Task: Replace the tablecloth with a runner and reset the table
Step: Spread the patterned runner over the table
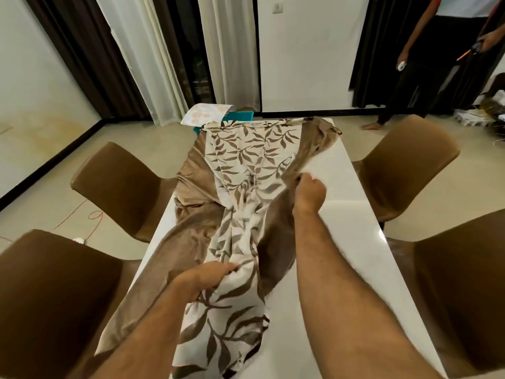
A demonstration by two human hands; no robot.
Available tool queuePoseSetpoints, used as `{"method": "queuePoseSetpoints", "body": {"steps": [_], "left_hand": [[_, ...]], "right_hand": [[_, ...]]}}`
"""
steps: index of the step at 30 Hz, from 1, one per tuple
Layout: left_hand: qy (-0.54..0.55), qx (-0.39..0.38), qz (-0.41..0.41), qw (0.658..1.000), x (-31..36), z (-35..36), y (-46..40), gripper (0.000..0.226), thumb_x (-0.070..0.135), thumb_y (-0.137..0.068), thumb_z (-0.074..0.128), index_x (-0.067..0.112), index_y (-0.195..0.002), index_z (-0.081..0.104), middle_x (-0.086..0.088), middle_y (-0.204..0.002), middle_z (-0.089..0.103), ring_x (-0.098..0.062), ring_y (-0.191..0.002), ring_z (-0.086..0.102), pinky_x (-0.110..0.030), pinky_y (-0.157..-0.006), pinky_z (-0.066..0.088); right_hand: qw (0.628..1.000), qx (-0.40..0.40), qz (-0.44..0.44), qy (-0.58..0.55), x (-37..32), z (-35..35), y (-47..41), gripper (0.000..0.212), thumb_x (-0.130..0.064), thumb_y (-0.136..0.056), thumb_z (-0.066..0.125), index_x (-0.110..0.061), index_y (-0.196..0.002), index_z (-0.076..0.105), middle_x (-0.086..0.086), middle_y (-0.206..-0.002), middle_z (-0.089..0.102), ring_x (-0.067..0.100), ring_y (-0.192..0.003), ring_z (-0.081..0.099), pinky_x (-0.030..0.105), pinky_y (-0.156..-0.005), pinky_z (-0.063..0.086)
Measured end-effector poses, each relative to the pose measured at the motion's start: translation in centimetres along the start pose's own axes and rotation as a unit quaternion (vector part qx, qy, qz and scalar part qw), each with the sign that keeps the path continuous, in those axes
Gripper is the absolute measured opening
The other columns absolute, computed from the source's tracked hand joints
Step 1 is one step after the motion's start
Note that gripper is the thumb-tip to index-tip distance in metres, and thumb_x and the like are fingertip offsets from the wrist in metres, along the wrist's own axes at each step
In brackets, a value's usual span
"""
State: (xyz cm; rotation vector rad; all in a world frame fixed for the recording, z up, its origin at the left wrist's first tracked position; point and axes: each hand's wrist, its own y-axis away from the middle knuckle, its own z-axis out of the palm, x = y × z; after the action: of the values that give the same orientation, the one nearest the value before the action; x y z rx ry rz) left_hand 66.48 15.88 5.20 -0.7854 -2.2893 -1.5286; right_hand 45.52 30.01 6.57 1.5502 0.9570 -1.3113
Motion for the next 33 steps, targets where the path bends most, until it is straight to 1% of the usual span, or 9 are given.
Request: {"method": "queuePoseSetpoints", "body": {"steps": [3,6,13,16,19,21,26,29,33], "left_hand": [[-0.147,-0.067,-0.004,0.987,-0.3,1.7,-1.2,0.078,0.07,-0.09,0.038,0.017,-0.147,0.04,-0.008,-0.147,0.047,-0.025,-0.127,0.051,-0.036,-0.107,0.042],[-0.174,-0.113,-0.034,0.978,-0.5,3.2,-2.5,0.082,0.074,-0.087,0.042,0.016,-0.144,0.043,-0.01,-0.144,0.049,-0.026,-0.122,0.054,-0.036,-0.101,0.046],[-0.079,0.136,0.182,0.971,3.6,6.0,-3.6,0.052,0.052,-0.1,0.036,0.014,-0.127,0.061,-0.011,-0.125,0.062,-0.029,-0.117,0.057,-0.036,-0.101,0.045],[0.03,0.118,0.218,0.968,5.9,8.7,-2.5,0.059,0.058,-0.099,0.034,0.013,-0.126,0.062,-0.009,-0.122,0.063,-0.029,-0.115,0.058,-0.035,-0.098,0.046],[0.176,0.036,0.169,0.969,7.5,11.5,-2.1,0.055,0.053,-0.1,0.036,0.01,-0.121,0.062,-0.009,-0.114,0.066,-0.027,-0.103,0.062,-0.03,-0.081,0.048],[0.211,0.011,0.15,0.966,7.4,13.0,-2.2,0.034,0.031,-0.102,0.043,0.003,-0.102,0.061,-0.018,-0.096,0.066,-0.026,-0.082,0.06,-0.033,-0.073,0.046],[0.228,0.007,0.147,0.963,6.3,13.7,-0.7,0.012,0.022,-0.097,0.046,0.014,-0.101,0.054,-0.006,-0.075,0.059,-0.018,-0.069,0.055,-0.03,-0.067,0.043],[0.205,-0.049,0.156,0.965,5.4,13.1,0.7,0.021,0.022,-0.098,0.043,0.015,-0.088,0.06,-0.005,-0.073,0.062,-0.017,-0.069,0.057,-0.027,-0.063,0.044],[0.085,-0.159,0.132,0.975,3.0,11.3,1.6,0.031,0.033,-0.102,0.042,0.012,-0.106,0.064,-0.011,-0.097,0.067,-0.025,-0.089,0.064,-0.037,-0.076,0.053]], "right_hand": [[0.99,-0.067,0.063,0.105,3.5,-1.8,-0.1,0.02,-0.019,-0.084,0.058,-0.003,-0.073,0.061,0.009,-0.074,0.057,0.026,-0.076,0.053,0.034,-0.069,0.042],[0.999,-0.044,0.019,0.014,2.3,-4.0,-0.4,0.018,-0.011,-0.08,0.062,-0.006,-0.066,0.052,0.002,-0.064,0.05,0.022,-0.07,0.049,0.028,-0.061,0.041],[0.99,-0.019,-0.119,-0.069,-2.5,-9.3,0.6,0.019,-0.005,-0.085,0.053,-0.013,-0.069,0.049,-0.002,-0.066,0.045,0.006,-0.06,0.042,0.02,-0.055,0.04],[0.974,-0.213,0.039,0.07,-0.3,-10.1,1.4,0.015,-0.009,-0.089,0.056,-0.009,-0.077,0.065,0.003,-0.072,0.061,0.019,-0.072,0.056,0.029,-0.067,0.046],[0.847,-0.489,0.149,0.148,2.2,-12.3,2.2,0.018,-0.004,-0.085,0.058,-0.01,-0.079,0.073,0.012,-0.082,0.069,0.021,-0.077,0.064,0.032,-0.072,0.051],[0.781,-0.574,0.172,0.177,2.9,-14.3,2.7,0.011,-0.012,-0.09,0.06,-0.009,-0.09,0.071,0.012,-0.087,0.068,0.023,-0.077,0.064,0.034,-0.072,0.052],[0.915,-0.3,0.168,0.211,6.0,-15.9,2.3,0.047,-0.045,-0.091,0.063,-0.004,-0.115,0.06,0.012,-0.088,0.064,0.025,-0.073,0.064,0.039,-0.075,0.055],[0.882,-0.389,0.242,0.105,9.0,-17.5,7.1,0.055,-0.061,-0.08,0.065,-0.018,-0.116,0.064,0.011,-0.116,0.068,0.024,-0.095,0.067,0.043,-0.088,0.054],[0.896,-0.365,0.25,-0.028,6.4,-15.5,9.2,0.029,-0.025,-0.097,0.056,0.002,-0.101,0.064,0.013,-0.079,0.071,0.023,-0.074,0.068,0.032,-0.072,0.056]]}}
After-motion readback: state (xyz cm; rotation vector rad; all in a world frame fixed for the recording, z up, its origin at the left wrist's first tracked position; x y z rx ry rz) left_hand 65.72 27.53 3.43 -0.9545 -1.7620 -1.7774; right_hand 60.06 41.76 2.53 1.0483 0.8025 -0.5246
